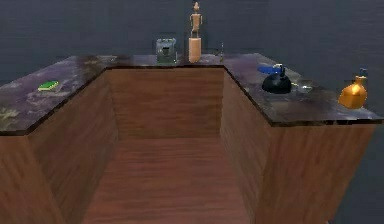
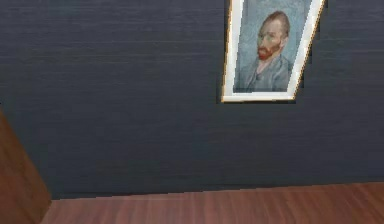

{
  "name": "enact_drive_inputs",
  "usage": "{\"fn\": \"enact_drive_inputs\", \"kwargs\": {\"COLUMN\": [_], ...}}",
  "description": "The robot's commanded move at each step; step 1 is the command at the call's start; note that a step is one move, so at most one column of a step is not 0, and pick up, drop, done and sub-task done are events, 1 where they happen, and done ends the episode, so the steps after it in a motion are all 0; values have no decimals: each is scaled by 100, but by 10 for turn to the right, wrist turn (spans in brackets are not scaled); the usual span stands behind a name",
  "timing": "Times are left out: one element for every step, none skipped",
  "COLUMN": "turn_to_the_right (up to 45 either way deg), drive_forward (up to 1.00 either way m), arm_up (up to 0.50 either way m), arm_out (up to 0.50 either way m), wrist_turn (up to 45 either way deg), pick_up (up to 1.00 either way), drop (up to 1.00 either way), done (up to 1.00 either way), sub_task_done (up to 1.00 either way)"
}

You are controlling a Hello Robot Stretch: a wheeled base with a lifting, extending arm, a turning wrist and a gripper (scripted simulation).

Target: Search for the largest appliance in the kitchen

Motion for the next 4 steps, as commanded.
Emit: {"fn": "enact_drive_inputs", "kwargs": {"turn_to_the_right": [0, 0, -450, -450], "drive_forward": [100, 40, 0, 0], "arm_up": [0, 0, 0, 0], "arm_out": [0, 0, 0, 0], "wrist_turn": [0, 0, 0, 0], "pick_up": [0, 0, 0, 0], "drop": [0, 0, 0, 0], "done": [0, 0, 0, 0], "sub_task_done": [0, 0, 0, 0]}}
